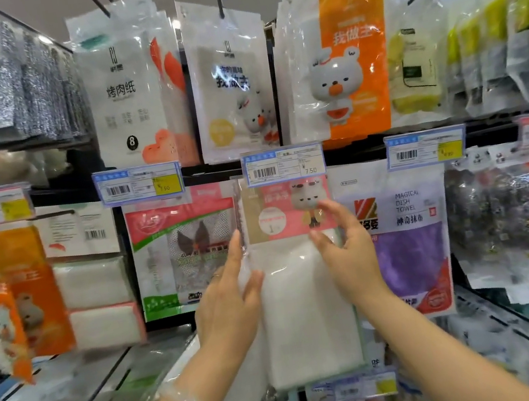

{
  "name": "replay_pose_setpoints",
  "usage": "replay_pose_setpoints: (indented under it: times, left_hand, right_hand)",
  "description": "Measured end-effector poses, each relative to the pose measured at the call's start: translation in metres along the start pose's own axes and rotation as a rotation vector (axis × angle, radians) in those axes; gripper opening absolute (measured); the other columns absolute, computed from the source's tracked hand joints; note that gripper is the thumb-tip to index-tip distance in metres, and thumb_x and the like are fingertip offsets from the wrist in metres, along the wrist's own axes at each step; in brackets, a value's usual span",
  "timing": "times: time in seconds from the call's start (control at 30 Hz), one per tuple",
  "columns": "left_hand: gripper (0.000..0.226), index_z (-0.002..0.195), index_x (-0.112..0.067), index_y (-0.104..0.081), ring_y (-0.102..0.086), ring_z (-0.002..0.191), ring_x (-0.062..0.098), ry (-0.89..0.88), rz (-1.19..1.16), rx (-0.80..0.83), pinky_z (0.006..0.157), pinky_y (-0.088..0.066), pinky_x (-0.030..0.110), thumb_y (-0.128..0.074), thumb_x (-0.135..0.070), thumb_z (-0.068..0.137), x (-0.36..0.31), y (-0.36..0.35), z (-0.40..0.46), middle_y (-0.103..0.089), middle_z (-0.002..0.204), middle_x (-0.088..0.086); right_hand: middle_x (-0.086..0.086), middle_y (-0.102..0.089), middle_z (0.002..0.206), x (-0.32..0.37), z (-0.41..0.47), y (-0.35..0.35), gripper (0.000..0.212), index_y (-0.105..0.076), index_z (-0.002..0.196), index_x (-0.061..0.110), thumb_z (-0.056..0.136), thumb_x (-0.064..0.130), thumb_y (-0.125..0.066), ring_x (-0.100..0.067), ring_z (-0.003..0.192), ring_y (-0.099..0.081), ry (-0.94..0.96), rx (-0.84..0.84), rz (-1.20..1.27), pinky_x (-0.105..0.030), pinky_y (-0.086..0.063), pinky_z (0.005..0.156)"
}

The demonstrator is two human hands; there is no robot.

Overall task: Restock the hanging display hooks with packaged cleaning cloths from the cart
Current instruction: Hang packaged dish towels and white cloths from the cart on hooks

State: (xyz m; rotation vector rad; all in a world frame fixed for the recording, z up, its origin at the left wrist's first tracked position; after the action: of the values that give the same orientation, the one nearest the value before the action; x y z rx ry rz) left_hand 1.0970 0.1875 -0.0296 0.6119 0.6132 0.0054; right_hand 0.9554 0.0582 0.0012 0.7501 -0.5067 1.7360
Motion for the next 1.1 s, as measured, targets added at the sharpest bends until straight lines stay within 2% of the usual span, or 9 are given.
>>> replay_pose_setpoints:
  times: [0.27,0.37,0.43,0.53,0.63,0.8,0.97,1.03,1.1]
  left_hand:
    - [0.062,0.146,-0.048,-0.009,-0.054,0.119,0.026,0.035,0.029,0.065,0.085,-0.043,0.034,-0.044,-0.043,0.096,0.013,-0.014,0.009,-0.053,0.138,0.005]
    - [0.063,0.147,-0.047,-0.011,-0.054,0.121,0.027,0.090,0.038,0.082,0.085,-0.046,0.034,-0.046,-0.042,0.095,0.028,-0.012,0.006,-0.053,0.140,0.002]
    - [0.064,0.148,-0.045,-0.012,-0.057,0.116,0.028,0.141,0.074,0.079,0.082,-0.047,0.035,-0.048,-0.040,0.095,0.046,-0.007,0.000,-0.057,0.136,0.003]
    - [0.064,0.147,-0.043,-0.018,-0.056,0.117,0.029,0.227,0.056,0.047,0.084,-0.046,0.035,-0.052,-0.037,0.094,0.073,0.011,-0.009,-0.058,0.134,0.005]
    - [0.058,0.146,-0.036,-0.031,-0.054,0.121,0.027,0.239,0.010,0.010,0.086,-0.044,0.034,-0.054,-0.034,0.093,0.087,0.029,-0.017,-0.057,0.136,0.003]
    - [0.042,0.133,-0.028,-0.049,-0.054,0.108,0.010,0.238,-0.164,-0.051,0.082,-0.039,0.025,-0.059,-0.025,0.092,0.096,0.054,-0.028,-0.057,0.115,-0.015]
    - [0.032,0.109,-0.044,-0.048,-0.060,0.098,0.000,0.259,-0.421,-0.088,0.068,-0.050,0.013,-0.057,-0.018,0.093,0.098,0.065,-0.038,-0.062,0.107,-0.016]
    - [0.032,0.105,-0.046,-0.049,-0.063,0.096,0.000,0.255,-0.504,-0.098,0.066,-0.052,0.015,-0.056,-0.017,0.093,0.092,0.062,-0.039,-0.063,0.107,-0.014]
    - [0.033,0.109,-0.043,-0.048,-0.064,0.096,0.000,0.236,-0.555,-0.122,0.070,-0.055,0.017,-0.056,-0.015,0.093,0.084,0.057,-0.039,-0.064,0.107,-0.012]
  right_hand:
    - [-0.009,-0.054,0.123,-0.015,0.016,-0.007,0.053,-0.043,0.138,0.033,0.090,0.016,-0.059,-0.012,0.104,-0.051,-0.084,0.082,-0.189,-0.019,-0.035,0.094]
    - [-0.013,-0.053,0.115,-0.016,0.022,-0.013,0.052,-0.042,0.139,0.031,0.091,0.018,-0.057,-0.023,0.095,-0.052,-0.082,0.057,-0.360,-0.027,-0.041,0.085]
    - [-0.013,-0.043,0.119,-0.014,0.018,-0.016,0.057,-0.038,0.141,0.031,0.090,0.020,-0.059,-0.026,0.099,-0.047,-0.040,0.007,-0.535,-0.034,-0.042,0.092]
    - [-0.026,-0.028,0.143,-0.001,0.005,-0.031,0.067,-0.041,0.141,0.024,0.080,0.020,-0.069,-0.041,0.133,-0.030,0.209,-0.038,-0.755,-0.050,-0.026,0.111]
    - [-0.024,-0.019,0.153,0.006,0.002,-0.061,0.064,-0.045,0.139,0.022,0.080,0.026,-0.070,-0.043,0.141,-0.015,0.433,0.103,-0.832,-0.052,-0.009,0.116]
    - [0.001,0.016,0.158,-0.028,0.024,-0.082,0.060,-0.018,0.148,0.035,0.094,0.047,-0.042,-0.024,0.145,0.017,0.228,0.375,-0.952,-0.047,0.011,0.114]
    - [0.000,-0.004,0.160,-0.029,0.028,-0.085,0.058,-0.027,0.146,0.027,0.094,0.049,-0.041,-0.024,0.146,0.001,0.086,0.451,-0.750,-0.047,-0.005,0.117]
    - [-0.004,-0.025,0.155,-0.027,0.016,-0.086,0.065,-0.023,0.148,0.023,0.092,0.046,-0.048,-0.025,0.142,-0.022,-0.012,0.498,-0.499,-0.044,-0.020,0.116]
    - [0.000,-0.042,0.142,-0.024,-0.004,-0.083,0.073,-0.018,0.146,0.035,0.086,0.044,-0.059,-0.018,0.118,-0.054,-0.148,0.515,-0.151,-0.038,-0.042,0.100]
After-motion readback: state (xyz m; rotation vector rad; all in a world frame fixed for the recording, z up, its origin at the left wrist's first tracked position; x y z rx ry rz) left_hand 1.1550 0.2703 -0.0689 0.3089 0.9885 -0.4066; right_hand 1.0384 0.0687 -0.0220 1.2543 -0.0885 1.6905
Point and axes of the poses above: each hand's wrist, its own z-axis towards the middle knuckle, its own y-axis out of the back of the hand, x = y × z, the point moved 6 cm from there along z, towards the middle knuckle
